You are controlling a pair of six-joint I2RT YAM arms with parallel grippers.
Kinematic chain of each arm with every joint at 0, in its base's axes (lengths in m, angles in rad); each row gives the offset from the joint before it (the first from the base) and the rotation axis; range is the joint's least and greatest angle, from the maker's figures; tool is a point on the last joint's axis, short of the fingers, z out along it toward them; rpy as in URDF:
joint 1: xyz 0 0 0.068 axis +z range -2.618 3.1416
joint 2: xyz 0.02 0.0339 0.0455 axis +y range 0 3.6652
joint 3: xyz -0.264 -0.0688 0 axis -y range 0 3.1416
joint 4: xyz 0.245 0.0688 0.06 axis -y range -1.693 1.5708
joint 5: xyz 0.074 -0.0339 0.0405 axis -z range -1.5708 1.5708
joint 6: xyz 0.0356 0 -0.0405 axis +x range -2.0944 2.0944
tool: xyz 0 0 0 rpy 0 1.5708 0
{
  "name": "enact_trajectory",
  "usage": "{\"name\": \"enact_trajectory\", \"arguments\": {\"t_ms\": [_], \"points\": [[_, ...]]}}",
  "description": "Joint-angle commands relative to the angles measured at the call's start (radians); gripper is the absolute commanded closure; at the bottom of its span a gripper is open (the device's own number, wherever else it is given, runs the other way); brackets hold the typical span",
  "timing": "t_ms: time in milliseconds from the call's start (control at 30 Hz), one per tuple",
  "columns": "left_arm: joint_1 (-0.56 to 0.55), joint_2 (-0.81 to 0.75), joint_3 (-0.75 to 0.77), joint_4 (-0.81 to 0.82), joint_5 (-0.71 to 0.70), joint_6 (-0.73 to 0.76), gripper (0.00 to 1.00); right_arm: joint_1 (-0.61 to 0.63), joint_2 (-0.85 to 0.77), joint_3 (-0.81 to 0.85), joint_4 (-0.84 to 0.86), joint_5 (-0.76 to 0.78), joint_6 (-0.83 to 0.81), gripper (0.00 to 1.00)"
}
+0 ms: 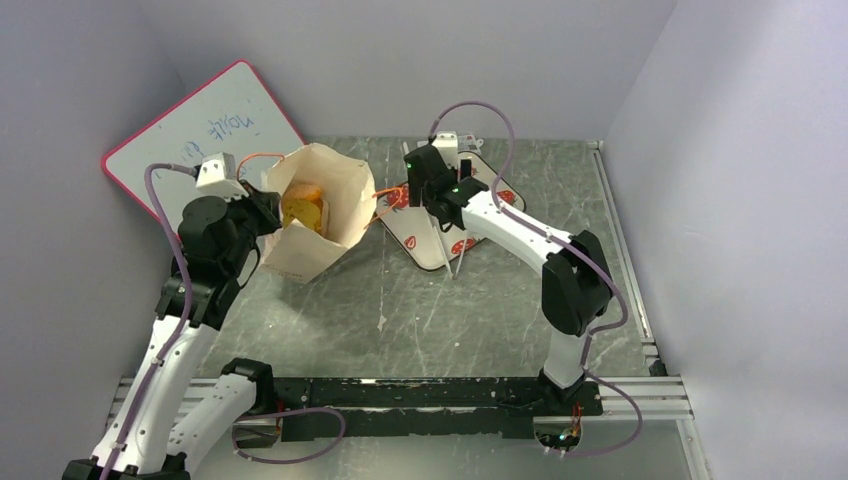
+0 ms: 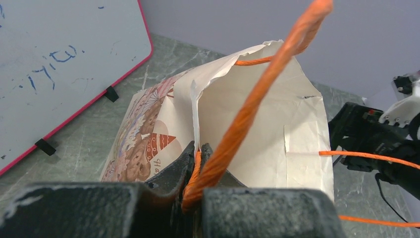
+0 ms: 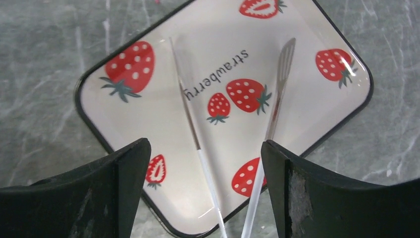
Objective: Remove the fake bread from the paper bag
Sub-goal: Pick up the clamp from the container.
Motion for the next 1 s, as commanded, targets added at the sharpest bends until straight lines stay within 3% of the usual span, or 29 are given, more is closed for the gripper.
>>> {"name": "enact_trajectory", "arguments": {"t_ms": [0,167,267,467,967], "points": [[0.009,-0.029,-0.012,0.114,-0.004,0.008,0.93,-0.005,0.013,-0.044,-0.044,0.111,0.097,0.10],[0.009,-0.036,-0.026,0.123,0.017,0.023,0.93,0.003,-0.108,-0.271,0.100,0.109,0.073,0.00],[0.009,-0.033,-0.036,0.129,0.038,0.038,0.93,0.007,-0.161,-0.364,0.168,0.096,0.054,0.00],[0.010,-0.015,-0.053,0.139,0.076,0.090,0.93,0.010,-0.131,-0.403,0.150,0.123,0.090,0.00],[0.010,0.005,-0.057,0.109,0.034,0.137,0.93,0.017,-0.120,-0.499,0.271,0.004,0.056,0.00]]}}
